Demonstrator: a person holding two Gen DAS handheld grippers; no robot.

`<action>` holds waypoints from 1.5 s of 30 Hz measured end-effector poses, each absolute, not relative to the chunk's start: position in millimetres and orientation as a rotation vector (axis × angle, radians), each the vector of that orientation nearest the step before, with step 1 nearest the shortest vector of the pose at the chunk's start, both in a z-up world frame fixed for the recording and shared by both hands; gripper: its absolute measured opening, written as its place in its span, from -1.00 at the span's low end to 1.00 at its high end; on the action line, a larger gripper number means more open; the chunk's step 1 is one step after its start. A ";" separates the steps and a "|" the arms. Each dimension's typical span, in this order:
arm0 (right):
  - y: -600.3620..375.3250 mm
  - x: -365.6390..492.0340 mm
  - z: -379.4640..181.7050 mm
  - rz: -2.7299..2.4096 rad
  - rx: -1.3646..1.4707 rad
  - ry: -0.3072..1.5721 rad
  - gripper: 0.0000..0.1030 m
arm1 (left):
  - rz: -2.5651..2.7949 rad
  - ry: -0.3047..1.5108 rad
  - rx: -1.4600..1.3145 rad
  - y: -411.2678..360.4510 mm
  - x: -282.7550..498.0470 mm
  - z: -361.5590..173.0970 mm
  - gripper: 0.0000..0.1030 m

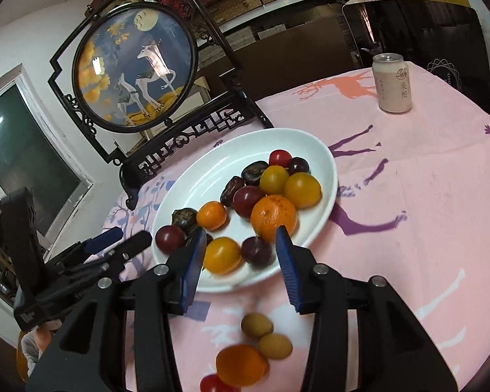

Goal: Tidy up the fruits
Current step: 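Release the plum and cherry into the white plate, then grasp a red tomato with the left tool while the right tool grasps a tangerine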

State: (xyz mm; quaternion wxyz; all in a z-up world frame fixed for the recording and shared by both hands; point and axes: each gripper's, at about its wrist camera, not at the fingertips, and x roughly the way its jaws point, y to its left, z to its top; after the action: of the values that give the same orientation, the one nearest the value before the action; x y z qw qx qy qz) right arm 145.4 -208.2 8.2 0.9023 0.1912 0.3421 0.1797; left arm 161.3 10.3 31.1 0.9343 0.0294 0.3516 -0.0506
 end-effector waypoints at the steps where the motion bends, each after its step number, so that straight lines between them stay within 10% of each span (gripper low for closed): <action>1: -209.4 140.4 8.4 0.366 0.393 0.701 -0.11 | -0.101 0.719 0.075 7.9 155.5 29.3 0.53; 32: -250.4 85.5 7.7 0.273 0.460 0.660 0.12 | -0.457 0.761 0.360 -94.9 54.1 -19.1 0.66; 37: -249.9 86.9 5.9 0.272 0.458 0.668 0.12 | -0.475 0.822 0.318 -89.2 64.0 -24.1 -0.34; 45: -222.9 87.4 -2.8 0.327 0.360 0.727 0.11 | -0.215 0.800 0.187 -24.9 88.4 -6.5 -0.35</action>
State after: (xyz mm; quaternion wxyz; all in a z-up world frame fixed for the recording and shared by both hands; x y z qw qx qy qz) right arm 87.5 -222.9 -2.8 0.9058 0.1741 0.3522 0.1585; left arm 88.4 -24.9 -6.5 0.9111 0.0907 0.3882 -0.1044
